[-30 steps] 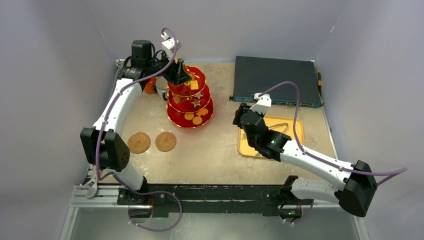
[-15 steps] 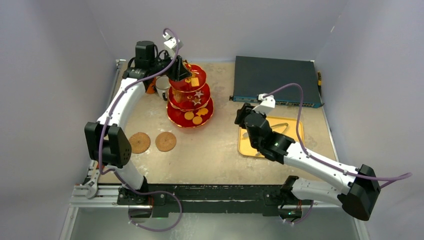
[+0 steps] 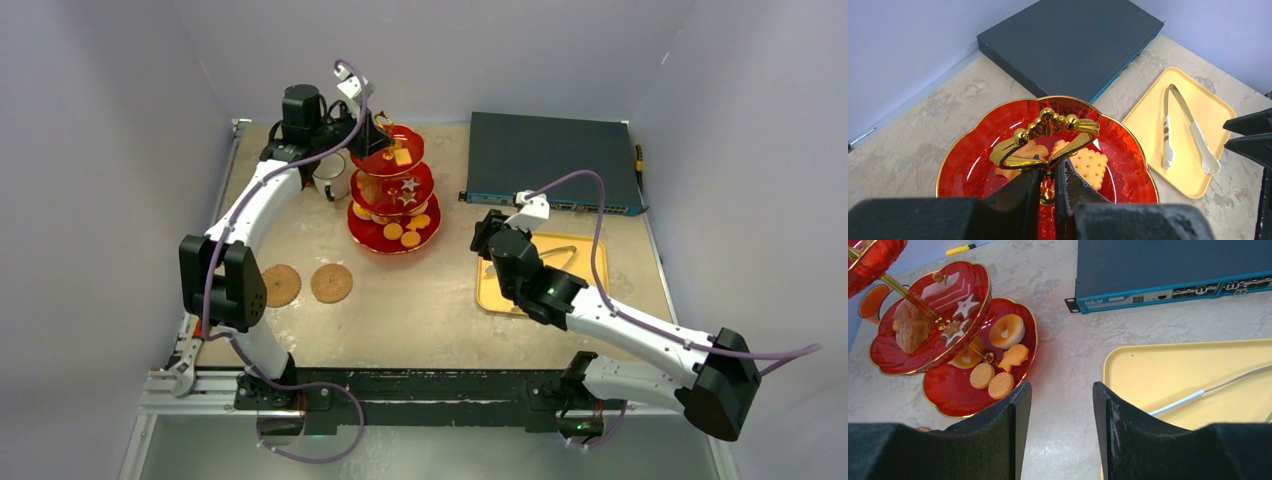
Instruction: Serve the afternoon tea
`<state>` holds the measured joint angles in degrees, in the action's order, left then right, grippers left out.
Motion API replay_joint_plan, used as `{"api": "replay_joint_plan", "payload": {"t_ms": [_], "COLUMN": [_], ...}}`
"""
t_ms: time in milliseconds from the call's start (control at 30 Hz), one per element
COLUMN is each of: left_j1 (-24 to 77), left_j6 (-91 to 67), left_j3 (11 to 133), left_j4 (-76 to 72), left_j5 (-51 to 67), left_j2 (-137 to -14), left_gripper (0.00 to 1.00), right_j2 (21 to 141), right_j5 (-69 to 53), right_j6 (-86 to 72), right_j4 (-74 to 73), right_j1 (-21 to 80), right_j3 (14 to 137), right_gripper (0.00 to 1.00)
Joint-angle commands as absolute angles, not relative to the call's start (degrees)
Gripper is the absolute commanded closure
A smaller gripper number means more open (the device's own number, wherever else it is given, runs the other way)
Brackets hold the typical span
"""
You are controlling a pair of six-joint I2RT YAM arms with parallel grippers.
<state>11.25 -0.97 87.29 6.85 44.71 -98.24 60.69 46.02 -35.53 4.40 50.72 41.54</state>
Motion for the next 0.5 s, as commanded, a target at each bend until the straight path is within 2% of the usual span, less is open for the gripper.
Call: {"api": "replay_joint_plan", "payload": {"t_ms": [0, 467], "left_j1": [12.48, 17.35], "left_j6": [-1.41, 11.40], "left_j3": [89.21, 99.52], "left_j4": [-2.38, -1.64], "left_j5": [45.62, 40.46], "left_j2": [-98.67, -106.43], "left_gripper": [1.00, 1.00], "right_j2": [59.80, 59.63], "right_j5": [48.34, 48.28], "right_j6": [-34.98, -35.29], "right_j4": [6.85, 6.78], "right_j1": [50.90, 50.93], "right_j3": [40.59, 39.78], "right_gripper": [0.49, 0.49]}}
